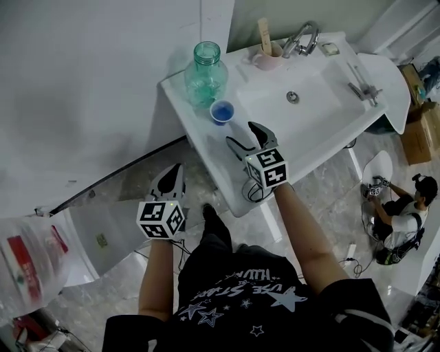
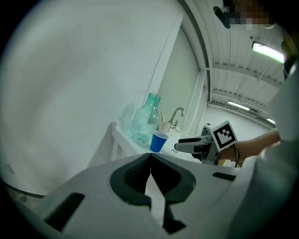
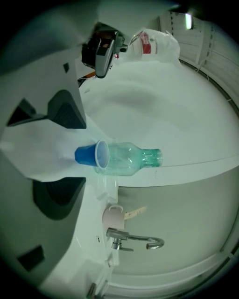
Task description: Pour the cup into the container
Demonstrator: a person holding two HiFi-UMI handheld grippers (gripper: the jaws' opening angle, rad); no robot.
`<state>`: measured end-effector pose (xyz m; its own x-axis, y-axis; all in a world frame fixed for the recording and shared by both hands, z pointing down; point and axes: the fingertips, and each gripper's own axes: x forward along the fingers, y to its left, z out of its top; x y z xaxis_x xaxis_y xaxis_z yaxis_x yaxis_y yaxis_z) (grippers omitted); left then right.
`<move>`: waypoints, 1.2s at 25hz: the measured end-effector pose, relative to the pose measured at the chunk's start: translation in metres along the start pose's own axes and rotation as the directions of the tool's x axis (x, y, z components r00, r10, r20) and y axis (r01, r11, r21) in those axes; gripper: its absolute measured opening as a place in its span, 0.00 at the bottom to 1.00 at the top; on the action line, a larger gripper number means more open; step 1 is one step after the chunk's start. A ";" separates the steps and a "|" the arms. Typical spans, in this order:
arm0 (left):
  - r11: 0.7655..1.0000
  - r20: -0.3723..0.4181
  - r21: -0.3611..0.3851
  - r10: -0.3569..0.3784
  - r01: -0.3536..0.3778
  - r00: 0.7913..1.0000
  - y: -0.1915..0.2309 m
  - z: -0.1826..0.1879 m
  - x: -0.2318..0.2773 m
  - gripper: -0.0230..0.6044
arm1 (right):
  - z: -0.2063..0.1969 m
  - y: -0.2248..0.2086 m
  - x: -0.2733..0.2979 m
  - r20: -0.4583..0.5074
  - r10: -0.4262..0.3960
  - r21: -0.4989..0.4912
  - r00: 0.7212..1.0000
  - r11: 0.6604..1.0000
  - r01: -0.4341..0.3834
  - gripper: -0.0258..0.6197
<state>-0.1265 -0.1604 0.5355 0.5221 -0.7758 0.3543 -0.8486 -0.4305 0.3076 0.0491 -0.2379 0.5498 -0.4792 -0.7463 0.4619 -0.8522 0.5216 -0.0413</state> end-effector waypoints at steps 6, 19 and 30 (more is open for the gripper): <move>0.999 0.036 0.030 -0.014 0.013 0.999 -0.046 0.001 -0.017 0.06 | 0.009 0.006 -0.058 0.059 0.003 -0.016 0.998 1.000 -0.002 0.31; 0.995 0.108 0.096 -0.044 0.033 0.993 -0.139 -0.006 -0.072 0.06 | -0.001 0.024 -0.177 0.164 -0.050 -0.068 0.985 0.996 0.061 0.05; 0.993 0.106 0.110 -0.050 0.038 0.993 -0.206 -0.051 -0.129 0.06 | -0.048 0.038 -0.275 0.162 -0.091 -0.066 0.983 0.993 0.103 0.05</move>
<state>-0.0149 0.0515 0.4712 0.5516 -0.7980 0.2428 -0.8324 -0.5079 0.2220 0.1588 0.0068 0.4636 -0.4276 -0.8476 0.3144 -0.8810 0.4686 0.0652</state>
